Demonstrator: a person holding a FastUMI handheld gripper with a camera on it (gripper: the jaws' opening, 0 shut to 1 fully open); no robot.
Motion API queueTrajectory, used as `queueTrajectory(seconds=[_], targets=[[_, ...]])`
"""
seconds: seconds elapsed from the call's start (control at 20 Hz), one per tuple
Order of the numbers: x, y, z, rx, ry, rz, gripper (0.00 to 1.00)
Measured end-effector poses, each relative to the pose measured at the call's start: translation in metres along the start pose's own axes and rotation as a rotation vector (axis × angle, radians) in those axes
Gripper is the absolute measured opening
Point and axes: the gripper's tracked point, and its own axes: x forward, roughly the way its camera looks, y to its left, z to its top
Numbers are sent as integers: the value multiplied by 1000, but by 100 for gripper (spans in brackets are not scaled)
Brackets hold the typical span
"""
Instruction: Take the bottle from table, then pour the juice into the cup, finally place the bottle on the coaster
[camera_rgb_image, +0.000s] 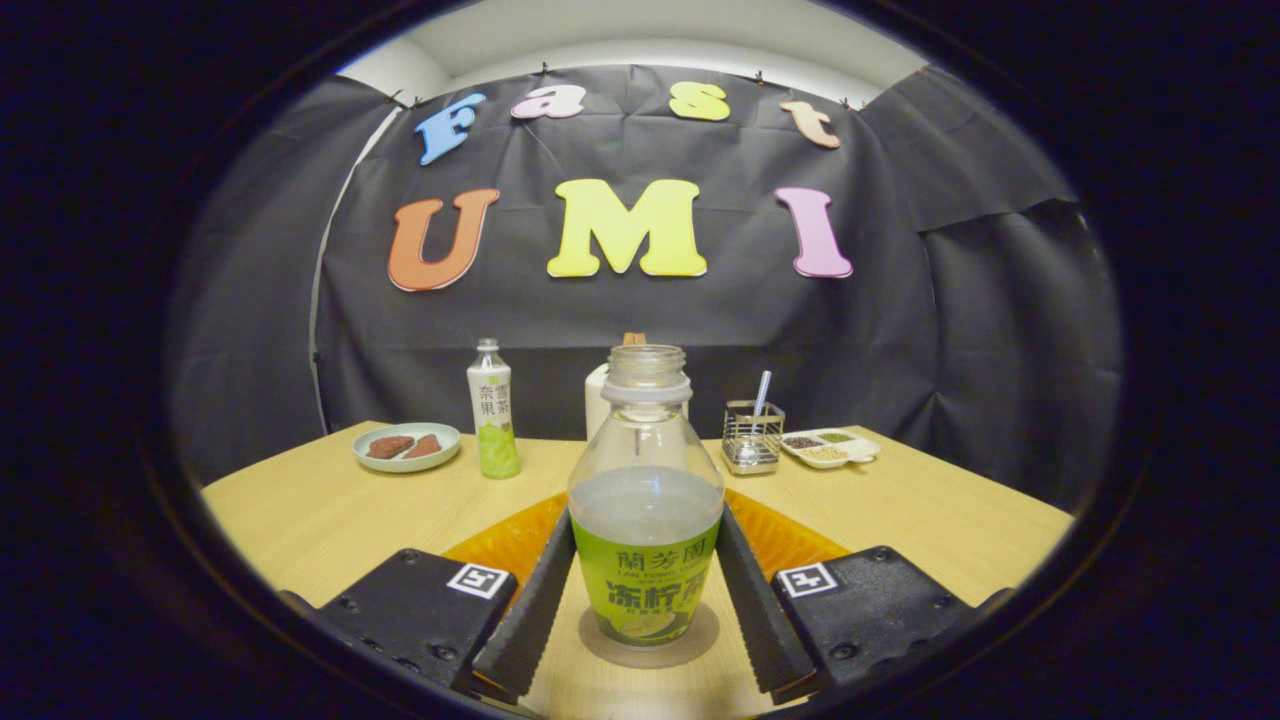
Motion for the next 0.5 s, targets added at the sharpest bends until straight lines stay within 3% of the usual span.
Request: queueTrajectory(seconds=[0.15, 0.25, 0.5], targets=[[-5, -3, 5, -2, -14, -5, 87], [-13, -5, 13, 3, -34, -3, 100], [-52, -6, 30, 14, -53, 33, 100]])
